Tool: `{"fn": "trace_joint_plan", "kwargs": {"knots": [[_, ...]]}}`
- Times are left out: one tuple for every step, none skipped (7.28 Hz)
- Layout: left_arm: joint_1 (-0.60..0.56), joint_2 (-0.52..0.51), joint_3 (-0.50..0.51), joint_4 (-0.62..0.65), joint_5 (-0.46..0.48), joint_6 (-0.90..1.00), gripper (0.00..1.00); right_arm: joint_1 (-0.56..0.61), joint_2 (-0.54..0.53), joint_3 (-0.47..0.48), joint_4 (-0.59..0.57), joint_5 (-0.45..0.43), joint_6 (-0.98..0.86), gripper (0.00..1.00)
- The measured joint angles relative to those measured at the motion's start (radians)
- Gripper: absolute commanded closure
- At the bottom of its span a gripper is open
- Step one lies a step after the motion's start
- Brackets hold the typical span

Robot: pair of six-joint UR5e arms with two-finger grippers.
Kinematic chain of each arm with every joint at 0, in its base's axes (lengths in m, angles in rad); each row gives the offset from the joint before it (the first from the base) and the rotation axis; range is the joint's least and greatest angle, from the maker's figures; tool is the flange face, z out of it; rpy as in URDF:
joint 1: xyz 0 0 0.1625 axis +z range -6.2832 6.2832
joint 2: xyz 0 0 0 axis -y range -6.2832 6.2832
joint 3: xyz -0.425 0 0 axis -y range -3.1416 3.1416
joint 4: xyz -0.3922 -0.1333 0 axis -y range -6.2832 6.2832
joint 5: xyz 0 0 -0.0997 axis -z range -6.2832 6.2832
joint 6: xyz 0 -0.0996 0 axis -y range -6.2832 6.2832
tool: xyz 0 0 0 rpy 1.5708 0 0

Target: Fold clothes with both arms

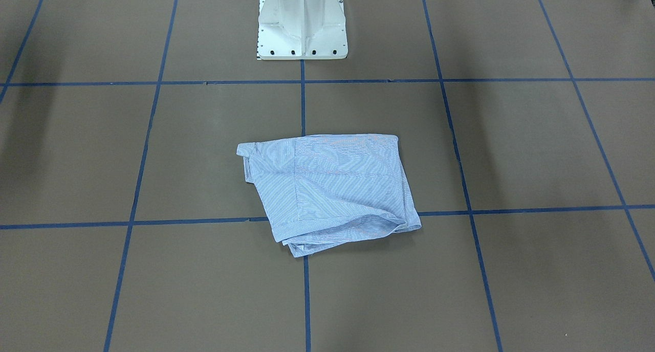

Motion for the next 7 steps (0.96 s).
{"fn": "trace_joint_plan", "kwargs": {"knots": [[-0.004, 0.007, -0.013, 0.003, -0.008, -0.001, 0.00, 0.003, 0.003, 0.001, -0.001, -0.003, 0.004, 0.00], [-0.004, 0.016, -0.022, 0.004, -0.003, 0.000, 0.00, 0.004, 0.002, 0.001, 0.000, -0.004, 0.006, 0.00], [-0.004, 0.023, -0.027, 0.004, 0.007, 0.000, 0.00, 0.004, 0.000, 0.001, 0.001, -0.004, 0.008, 0.00], [-0.004, 0.027, -0.029, 0.005, 0.012, 0.000, 0.00, 0.004, -0.002, 0.000, 0.003, -0.003, 0.009, 0.00], [-0.004, 0.030, -0.030, 0.006, 0.014, 0.000, 0.00, 0.004, -0.002, 0.000, 0.005, -0.003, 0.009, 0.00], [-0.004, 0.030, -0.031, 0.006, 0.015, 0.000, 0.00, 0.004, -0.003, 0.001, 0.005, -0.002, 0.009, 0.00], [-0.004, 0.031, -0.031, 0.005, 0.015, 0.000, 0.00, 0.004, -0.003, 0.002, 0.006, -0.001, 0.009, 0.00]]}}
